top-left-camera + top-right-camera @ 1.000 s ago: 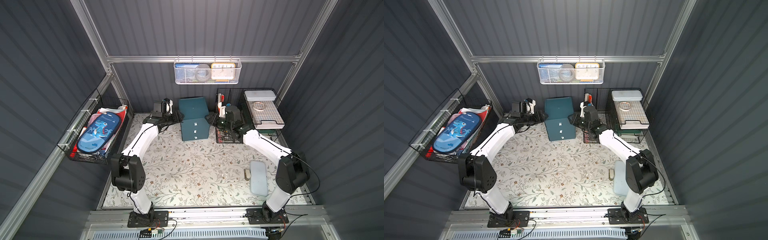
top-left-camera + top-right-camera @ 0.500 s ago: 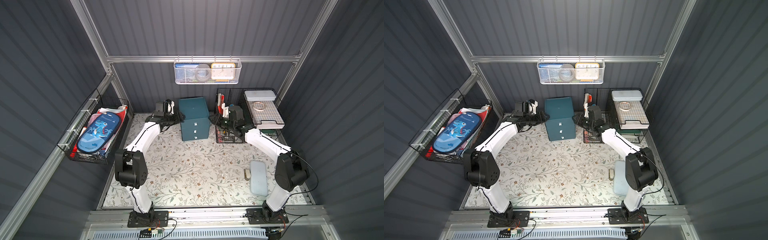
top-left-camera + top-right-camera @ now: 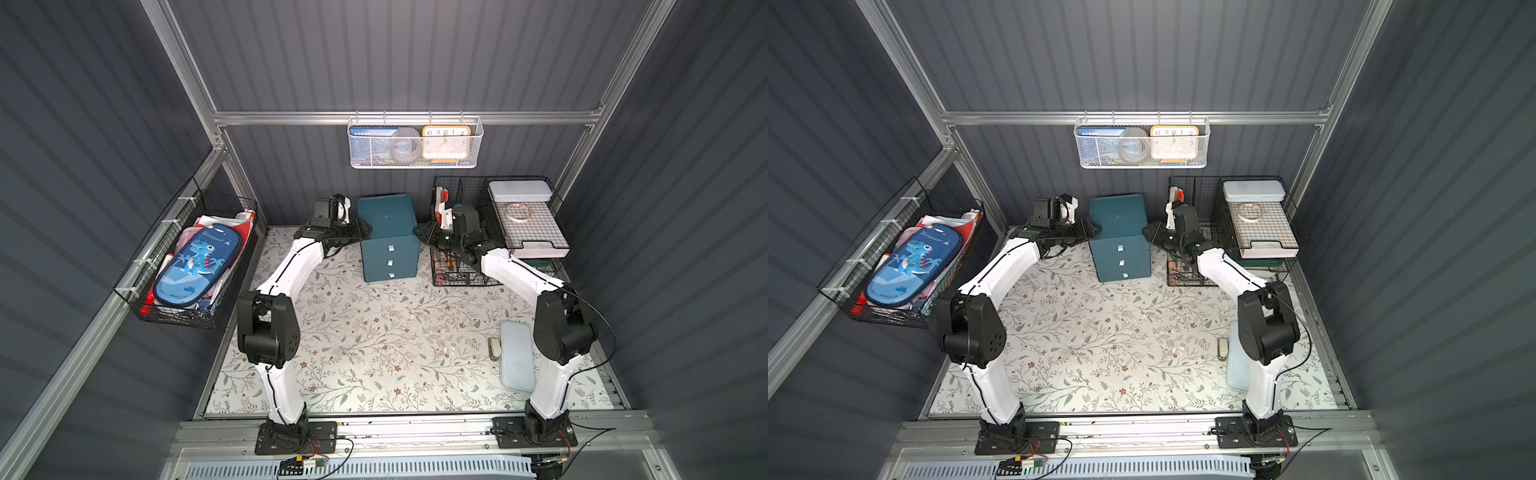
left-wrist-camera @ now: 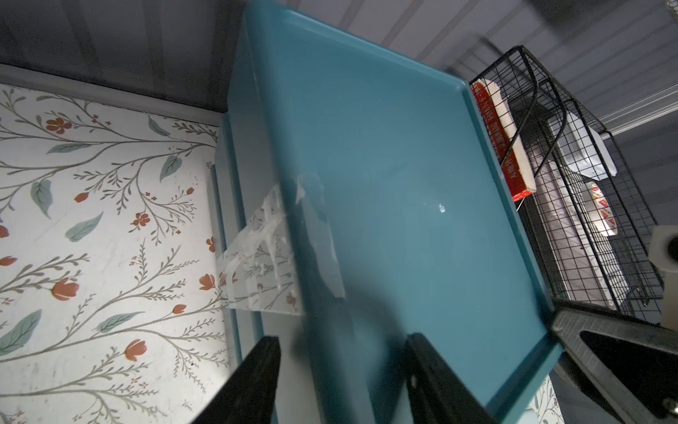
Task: Place the plugs into the drawer by color
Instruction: Adjust the storage box at the center of the board.
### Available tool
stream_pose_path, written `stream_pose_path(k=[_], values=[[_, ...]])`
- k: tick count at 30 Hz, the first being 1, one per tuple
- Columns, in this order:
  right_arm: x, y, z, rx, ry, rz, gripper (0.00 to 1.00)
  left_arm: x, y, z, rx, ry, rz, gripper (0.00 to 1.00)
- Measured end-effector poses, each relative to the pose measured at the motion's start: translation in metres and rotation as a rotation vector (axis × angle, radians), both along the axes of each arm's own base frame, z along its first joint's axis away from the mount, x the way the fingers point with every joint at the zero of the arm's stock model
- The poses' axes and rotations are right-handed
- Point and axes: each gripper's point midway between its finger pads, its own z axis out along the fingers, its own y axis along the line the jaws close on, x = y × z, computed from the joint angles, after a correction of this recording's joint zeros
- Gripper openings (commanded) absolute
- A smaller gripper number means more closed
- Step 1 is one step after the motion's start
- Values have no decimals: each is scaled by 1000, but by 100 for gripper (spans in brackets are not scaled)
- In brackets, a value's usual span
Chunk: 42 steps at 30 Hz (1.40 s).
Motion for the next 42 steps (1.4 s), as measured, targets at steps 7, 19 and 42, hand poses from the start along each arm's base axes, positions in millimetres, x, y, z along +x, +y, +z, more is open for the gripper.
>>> stream_pose_path(k=[7, 19, 42], values=[[-2, 4, 1, 5, -3, 13, 41, 4, -1, 0, -3, -2, -3, 60], [-11, 17, 0, 4, -5, 33, 40, 7, 6, 0, 2, -4, 15, 60], [-142, -105, 77, -364, -349, -215, 77, -122, 99, 112, 219, -406, 290, 99]])
